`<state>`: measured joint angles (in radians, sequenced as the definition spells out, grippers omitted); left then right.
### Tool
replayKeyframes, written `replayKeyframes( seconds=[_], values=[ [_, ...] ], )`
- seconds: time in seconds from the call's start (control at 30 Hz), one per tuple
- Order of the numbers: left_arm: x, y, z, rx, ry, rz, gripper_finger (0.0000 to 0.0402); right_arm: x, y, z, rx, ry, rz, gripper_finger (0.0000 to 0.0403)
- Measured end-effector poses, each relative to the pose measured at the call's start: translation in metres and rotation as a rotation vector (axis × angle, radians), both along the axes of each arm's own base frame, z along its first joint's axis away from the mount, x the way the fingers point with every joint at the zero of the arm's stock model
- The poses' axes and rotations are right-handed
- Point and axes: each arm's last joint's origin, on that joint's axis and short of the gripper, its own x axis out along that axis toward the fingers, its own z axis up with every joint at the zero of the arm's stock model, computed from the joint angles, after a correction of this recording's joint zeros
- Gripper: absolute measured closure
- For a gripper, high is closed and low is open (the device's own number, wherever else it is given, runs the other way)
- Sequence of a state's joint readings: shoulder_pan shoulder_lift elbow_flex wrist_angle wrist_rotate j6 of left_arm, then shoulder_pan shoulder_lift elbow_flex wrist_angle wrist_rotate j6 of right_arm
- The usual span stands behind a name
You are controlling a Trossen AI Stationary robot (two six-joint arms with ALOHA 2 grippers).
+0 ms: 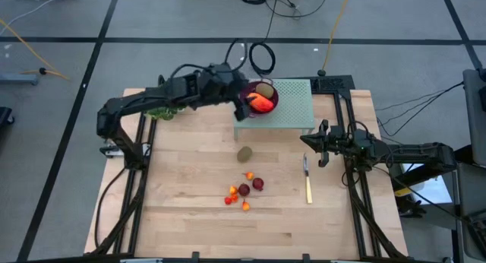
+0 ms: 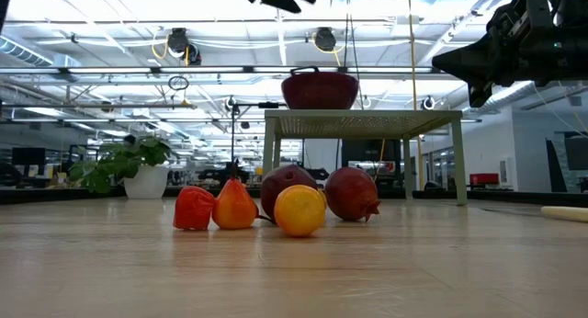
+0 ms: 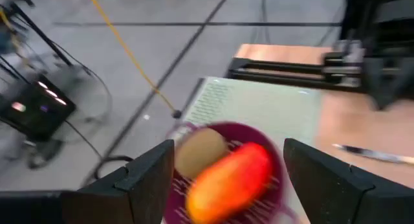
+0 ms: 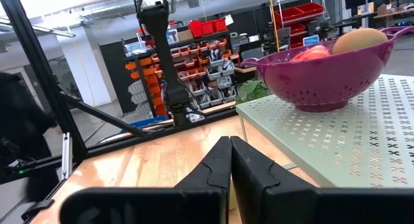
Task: Pick & Place Fruit
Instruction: Put the kiwi into the dark red colander on the shelf
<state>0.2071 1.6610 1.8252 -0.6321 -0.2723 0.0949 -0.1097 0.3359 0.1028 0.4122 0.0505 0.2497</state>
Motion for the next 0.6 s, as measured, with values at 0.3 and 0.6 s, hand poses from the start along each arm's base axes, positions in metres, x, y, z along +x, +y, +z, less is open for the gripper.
replayKeyframes(
  seconds=[0.3, 0.6],
  values=[
    [-0.01, -0.056, -0.004, -0.249, 0.04, -0.03, 0.0112, 0.0, 0.0, 0.0, 0.0, 0.004, 0.0, 0.0399],
    [-0.007, -0.091, -0.017, -0.441, 0.104, -0.101, 0.0112, 0.0, 0.0, 0.0, 0.001, 0.005, 0.0, 0.0399]
  ],
)
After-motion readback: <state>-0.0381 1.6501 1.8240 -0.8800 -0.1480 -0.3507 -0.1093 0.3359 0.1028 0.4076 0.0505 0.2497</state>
